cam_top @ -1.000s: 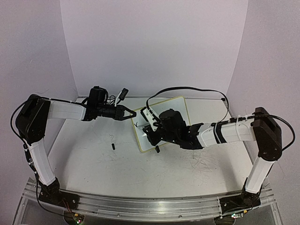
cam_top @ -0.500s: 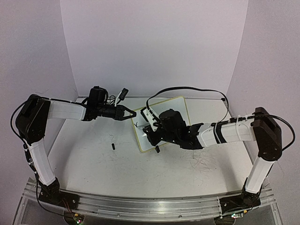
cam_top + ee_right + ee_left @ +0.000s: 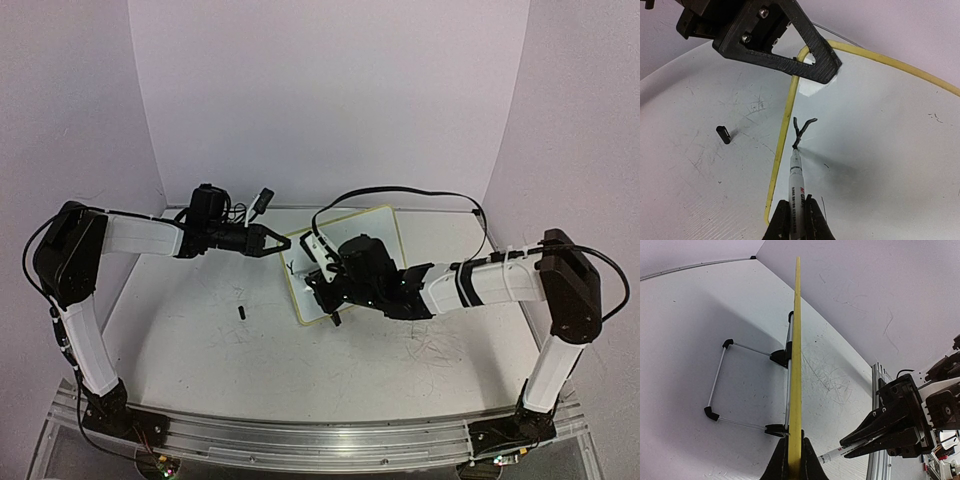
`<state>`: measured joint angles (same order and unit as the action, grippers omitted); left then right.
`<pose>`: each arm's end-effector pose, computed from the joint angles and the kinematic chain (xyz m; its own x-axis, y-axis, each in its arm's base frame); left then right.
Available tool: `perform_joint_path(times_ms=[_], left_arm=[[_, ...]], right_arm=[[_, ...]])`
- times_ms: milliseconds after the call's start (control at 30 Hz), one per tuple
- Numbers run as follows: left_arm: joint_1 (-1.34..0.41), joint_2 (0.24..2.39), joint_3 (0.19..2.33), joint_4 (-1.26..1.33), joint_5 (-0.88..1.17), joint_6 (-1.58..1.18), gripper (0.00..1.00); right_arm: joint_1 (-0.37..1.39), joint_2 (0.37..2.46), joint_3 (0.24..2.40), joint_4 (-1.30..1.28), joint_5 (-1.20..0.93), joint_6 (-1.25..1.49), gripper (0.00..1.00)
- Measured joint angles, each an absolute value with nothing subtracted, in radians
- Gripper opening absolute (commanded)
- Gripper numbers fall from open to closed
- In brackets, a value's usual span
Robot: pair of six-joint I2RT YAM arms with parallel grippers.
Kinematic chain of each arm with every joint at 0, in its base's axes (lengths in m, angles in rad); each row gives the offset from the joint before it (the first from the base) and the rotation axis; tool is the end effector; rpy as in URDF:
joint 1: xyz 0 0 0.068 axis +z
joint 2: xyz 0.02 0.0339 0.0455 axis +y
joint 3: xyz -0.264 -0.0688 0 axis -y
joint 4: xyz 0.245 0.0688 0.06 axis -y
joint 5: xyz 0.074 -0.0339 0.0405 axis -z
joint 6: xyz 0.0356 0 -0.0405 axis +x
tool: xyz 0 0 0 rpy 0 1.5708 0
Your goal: Write a sentence on the whiteboard
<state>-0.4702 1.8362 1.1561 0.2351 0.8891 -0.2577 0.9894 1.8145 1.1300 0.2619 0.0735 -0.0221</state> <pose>0.3481 -0.2079 0.2193 -0.6031 0.1264 -0.7876 0.7824 0.2858 -0.5533 0.2281 0.3423 0.2164 -0.2076 -0.3560 -0.9111 -0.8014 0.5960 -0.0503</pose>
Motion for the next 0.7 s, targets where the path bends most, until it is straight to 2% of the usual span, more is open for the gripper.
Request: perform_joint_path(times_ms=[700], left_arm=[[-0.47, 1.836, 1.156, 0.235, 0.888, -0.258, 0.0]], right_arm=[[0.995, 1.814, 1.116, 0.26, 0.073, 0.006, 0.0]])
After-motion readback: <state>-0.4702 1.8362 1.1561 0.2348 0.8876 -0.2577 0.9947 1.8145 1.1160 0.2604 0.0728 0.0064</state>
